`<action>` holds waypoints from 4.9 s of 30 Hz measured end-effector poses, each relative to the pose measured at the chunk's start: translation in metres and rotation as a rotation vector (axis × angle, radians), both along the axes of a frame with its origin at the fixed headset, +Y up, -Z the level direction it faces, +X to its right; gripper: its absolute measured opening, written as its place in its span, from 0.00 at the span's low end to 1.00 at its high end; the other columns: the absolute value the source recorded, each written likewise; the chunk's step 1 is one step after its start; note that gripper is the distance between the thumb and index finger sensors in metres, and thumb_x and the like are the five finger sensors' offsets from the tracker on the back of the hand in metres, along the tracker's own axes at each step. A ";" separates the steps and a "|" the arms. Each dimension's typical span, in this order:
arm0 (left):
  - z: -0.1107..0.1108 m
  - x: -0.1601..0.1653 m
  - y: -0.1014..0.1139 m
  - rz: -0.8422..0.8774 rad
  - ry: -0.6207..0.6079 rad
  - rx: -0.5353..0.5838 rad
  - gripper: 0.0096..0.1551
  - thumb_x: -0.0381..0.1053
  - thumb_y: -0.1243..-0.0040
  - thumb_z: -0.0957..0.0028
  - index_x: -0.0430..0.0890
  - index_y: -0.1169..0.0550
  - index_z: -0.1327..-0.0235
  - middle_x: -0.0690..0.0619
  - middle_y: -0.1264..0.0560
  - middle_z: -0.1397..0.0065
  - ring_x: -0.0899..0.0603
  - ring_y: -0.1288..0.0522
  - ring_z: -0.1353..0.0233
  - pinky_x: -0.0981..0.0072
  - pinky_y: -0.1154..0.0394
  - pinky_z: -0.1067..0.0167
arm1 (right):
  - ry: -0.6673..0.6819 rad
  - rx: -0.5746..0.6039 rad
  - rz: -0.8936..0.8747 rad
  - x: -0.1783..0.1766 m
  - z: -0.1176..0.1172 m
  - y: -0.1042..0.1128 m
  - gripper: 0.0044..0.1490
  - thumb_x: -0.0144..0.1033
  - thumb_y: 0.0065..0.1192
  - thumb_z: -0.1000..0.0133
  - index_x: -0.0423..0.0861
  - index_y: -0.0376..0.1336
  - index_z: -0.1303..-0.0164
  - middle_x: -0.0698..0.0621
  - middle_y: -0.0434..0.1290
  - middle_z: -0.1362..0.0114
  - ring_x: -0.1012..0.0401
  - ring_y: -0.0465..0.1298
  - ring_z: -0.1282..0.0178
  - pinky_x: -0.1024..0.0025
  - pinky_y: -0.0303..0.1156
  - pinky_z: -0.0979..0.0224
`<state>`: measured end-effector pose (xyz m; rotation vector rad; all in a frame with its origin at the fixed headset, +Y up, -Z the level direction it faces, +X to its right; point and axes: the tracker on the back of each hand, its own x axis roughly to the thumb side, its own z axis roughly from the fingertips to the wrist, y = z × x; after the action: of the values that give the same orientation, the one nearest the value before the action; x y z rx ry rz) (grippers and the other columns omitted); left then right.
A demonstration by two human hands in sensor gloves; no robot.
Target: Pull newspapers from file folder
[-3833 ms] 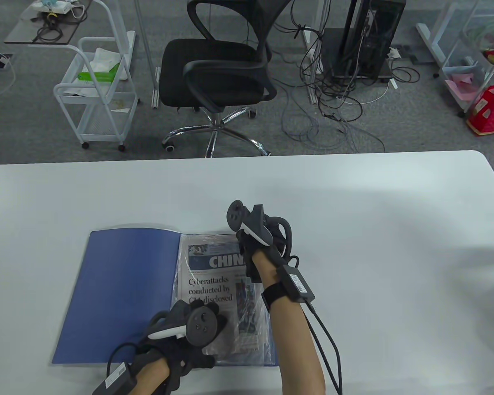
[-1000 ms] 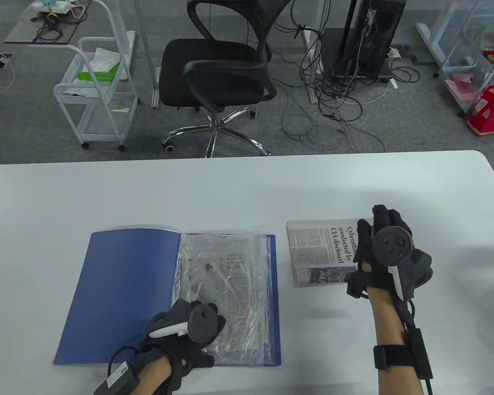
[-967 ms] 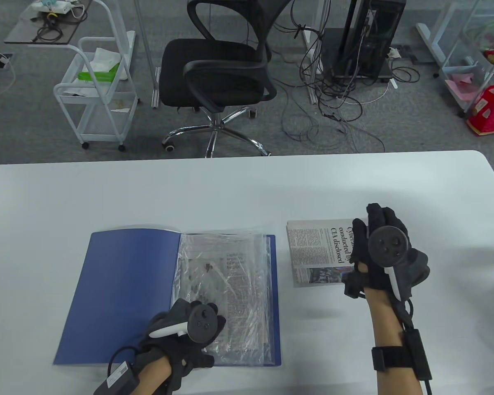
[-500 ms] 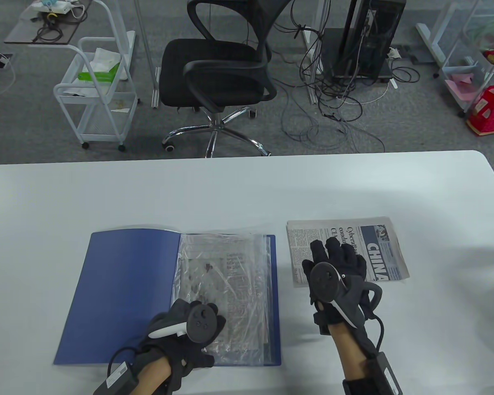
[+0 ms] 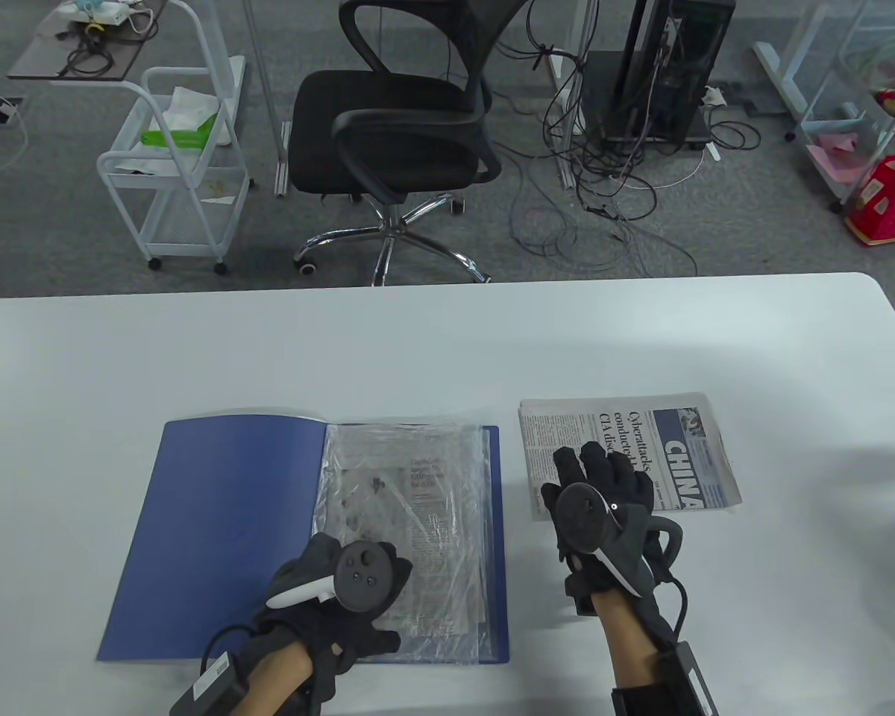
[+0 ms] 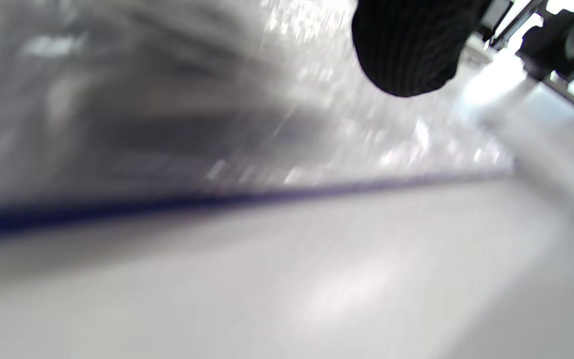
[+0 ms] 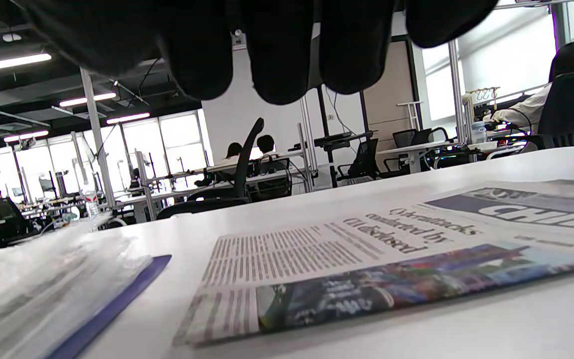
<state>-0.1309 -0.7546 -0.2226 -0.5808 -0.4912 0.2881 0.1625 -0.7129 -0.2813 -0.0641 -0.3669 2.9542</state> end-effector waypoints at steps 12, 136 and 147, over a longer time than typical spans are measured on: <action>-0.021 0.051 -0.040 -0.132 0.354 -0.086 0.61 0.67 0.47 0.51 0.38 0.63 0.25 0.33 0.73 0.23 0.21 0.72 0.27 0.26 0.64 0.36 | 0.023 0.014 -0.059 0.002 0.003 0.002 0.36 0.56 0.58 0.52 0.58 0.64 0.32 0.46 0.68 0.22 0.41 0.69 0.23 0.34 0.61 0.28; 0.009 -0.010 -0.027 -0.230 -0.020 -0.017 0.52 0.60 0.42 0.50 0.48 0.55 0.21 0.43 0.66 0.18 0.26 0.65 0.22 0.31 0.56 0.30 | 0.067 -0.376 0.089 -0.201 -0.160 -0.029 0.39 0.50 0.67 0.57 0.65 0.58 0.32 0.57 0.76 0.33 0.56 0.80 0.39 0.46 0.69 0.28; 0.009 -0.011 -0.027 -0.229 -0.009 -0.029 0.53 0.60 0.43 0.50 0.49 0.56 0.21 0.43 0.68 0.19 0.26 0.66 0.23 0.31 0.57 0.31 | -0.037 -0.191 0.071 -0.204 -0.165 -0.013 0.24 0.43 0.65 0.53 0.65 0.66 0.46 0.61 0.74 0.36 0.58 0.77 0.39 0.48 0.70 0.28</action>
<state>-0.1423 -0.7817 -0.2133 -0.6611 -0.4254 0.0744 -0.0417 -0.7262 -0.4463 -0.1323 -0.0927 3.0533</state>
